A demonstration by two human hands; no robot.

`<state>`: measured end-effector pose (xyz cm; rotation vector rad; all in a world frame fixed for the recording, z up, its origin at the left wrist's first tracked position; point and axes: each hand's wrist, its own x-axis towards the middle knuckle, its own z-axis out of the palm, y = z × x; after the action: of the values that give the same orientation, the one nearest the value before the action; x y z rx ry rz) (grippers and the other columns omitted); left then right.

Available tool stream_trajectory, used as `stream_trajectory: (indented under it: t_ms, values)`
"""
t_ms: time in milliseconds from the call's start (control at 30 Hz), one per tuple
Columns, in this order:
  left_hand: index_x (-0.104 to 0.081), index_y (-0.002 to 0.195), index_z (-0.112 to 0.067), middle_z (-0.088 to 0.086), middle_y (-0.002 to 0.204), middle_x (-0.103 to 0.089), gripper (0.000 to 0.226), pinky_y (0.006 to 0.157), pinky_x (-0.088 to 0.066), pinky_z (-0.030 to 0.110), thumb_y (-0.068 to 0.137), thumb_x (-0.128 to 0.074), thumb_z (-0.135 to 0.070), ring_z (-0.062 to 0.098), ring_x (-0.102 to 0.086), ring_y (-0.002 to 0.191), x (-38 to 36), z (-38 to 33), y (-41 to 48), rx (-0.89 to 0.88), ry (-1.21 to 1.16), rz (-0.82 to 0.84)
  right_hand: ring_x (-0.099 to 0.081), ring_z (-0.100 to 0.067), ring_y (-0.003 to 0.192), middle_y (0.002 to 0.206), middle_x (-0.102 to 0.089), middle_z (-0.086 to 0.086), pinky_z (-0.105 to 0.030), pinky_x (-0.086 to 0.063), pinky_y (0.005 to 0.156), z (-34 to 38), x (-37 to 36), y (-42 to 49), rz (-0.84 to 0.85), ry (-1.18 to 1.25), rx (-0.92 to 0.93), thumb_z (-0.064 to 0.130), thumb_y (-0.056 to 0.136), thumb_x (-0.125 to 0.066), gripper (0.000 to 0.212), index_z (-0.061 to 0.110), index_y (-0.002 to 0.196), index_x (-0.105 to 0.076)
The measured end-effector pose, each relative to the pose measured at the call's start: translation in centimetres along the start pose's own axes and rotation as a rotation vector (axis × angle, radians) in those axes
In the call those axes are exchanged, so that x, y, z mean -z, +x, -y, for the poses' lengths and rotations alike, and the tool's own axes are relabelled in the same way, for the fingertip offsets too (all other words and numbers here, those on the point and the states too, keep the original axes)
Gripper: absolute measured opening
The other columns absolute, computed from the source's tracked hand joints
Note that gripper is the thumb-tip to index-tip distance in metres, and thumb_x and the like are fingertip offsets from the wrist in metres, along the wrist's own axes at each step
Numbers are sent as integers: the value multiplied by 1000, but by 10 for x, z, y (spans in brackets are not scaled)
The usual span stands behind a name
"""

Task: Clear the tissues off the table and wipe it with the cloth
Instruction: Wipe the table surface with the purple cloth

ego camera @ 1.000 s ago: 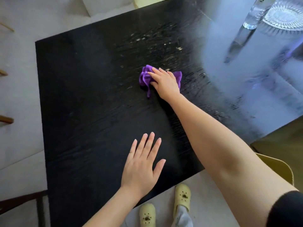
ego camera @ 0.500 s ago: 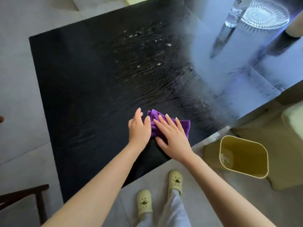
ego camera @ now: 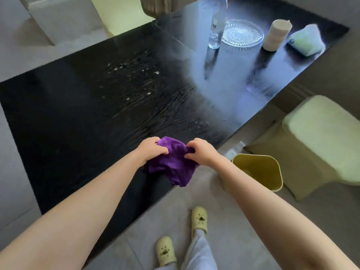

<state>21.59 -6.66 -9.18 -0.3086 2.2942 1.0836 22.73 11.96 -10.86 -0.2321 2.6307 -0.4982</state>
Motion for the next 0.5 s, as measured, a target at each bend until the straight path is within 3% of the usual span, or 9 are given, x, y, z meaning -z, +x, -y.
stream_trajectory:
  t_ms: [133, 267, 400, 500]
  values:
    - [-60, 89, -10, 5, 83, -60, 14, 65, -42, 27, 76, -66, -8, 18, -54, 79, 9, -44, -7, -156, -56, 46, -57, -23, 95, 100, -63, -8, -25, -39, 76, -19, 59, -11, 45, 205, -25, 26, 80, -70, 30, 10, 104, -66]
    - [-62, 103, -13, 3, 89, -64, 32, 69, -47, 20, 75, -69, 0, 12, -58, 77, 13, -107, -6, -312, -55, 107, -55, -17, 81, 88, -59, 0, -26, -42, 69, -51, 130, -33, -2, 329, -80, 21, 79, -72, 20, 15, 96, -64]
    - [-67, 105, -20, 2, 93, -70, 36, 81, -51, 27, 75, -68, 0, 14, -65, 86, 1, -185, -4, -452, -80, 213, -52, -19, 77, 79, -58, -2, -26, -38, 70, -92, 198, -51, -107, 189, -101, 25, 81, -70, 18, 10, 91, -67]
    - [-70, 101, -20, -4, 89, -73, 25, 77, -53, 25, 77, -72, -12, 11, -68, 84, -12, -241, 0, -537, -20, 256, -50, -18, 77, 75, -57, 0, -28, -37, 69, -128, 244, -62, -178, 92, -115, 29, 82, -69, 16, 14, 82, -66]
